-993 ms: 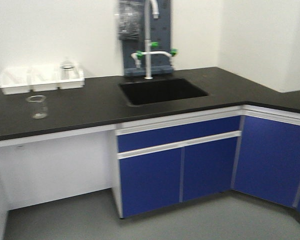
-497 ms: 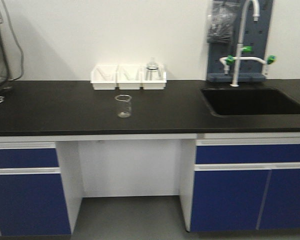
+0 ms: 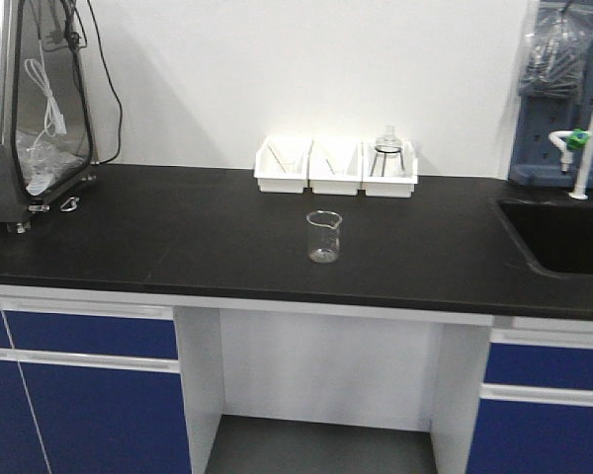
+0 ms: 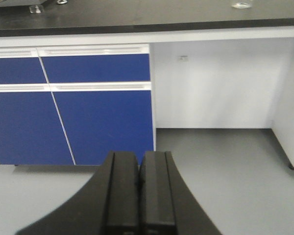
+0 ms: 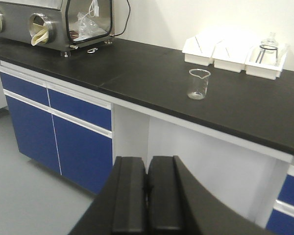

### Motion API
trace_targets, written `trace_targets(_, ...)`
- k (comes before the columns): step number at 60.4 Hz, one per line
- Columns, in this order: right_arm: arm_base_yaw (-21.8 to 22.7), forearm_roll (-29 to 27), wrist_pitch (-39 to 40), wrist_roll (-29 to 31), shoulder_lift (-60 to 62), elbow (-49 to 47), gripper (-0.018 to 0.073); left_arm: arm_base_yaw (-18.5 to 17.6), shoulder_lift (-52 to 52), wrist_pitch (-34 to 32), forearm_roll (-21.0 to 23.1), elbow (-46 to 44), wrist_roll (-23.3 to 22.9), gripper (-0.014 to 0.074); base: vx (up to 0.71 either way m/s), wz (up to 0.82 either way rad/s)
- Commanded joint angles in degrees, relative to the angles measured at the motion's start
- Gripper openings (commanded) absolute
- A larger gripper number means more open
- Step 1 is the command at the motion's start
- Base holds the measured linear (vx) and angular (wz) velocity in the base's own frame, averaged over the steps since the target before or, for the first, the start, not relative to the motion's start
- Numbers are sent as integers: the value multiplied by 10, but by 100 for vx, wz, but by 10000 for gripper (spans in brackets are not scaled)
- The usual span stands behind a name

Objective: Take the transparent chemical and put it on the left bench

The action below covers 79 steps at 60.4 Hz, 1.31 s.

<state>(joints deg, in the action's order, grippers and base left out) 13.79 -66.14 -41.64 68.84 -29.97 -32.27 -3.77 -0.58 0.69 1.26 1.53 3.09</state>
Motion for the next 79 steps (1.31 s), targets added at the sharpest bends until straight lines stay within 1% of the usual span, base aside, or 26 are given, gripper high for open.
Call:
trace_targets(1, 5, -29, 16, 4, -2, -15, 10, -1, -11, -45, 0, 9, -4, -3, 37, 18)
trace_targets(44, 5, -29, 16, 4, -2, -15, 10, -1, -11, -45, 0, 9, -4, -3, 44, 10)
trace_targets(79, 5, -29, 17, 4, -2, -15, 10, -1, -11, -45, 0, 9, -4, -3, 37, -17)
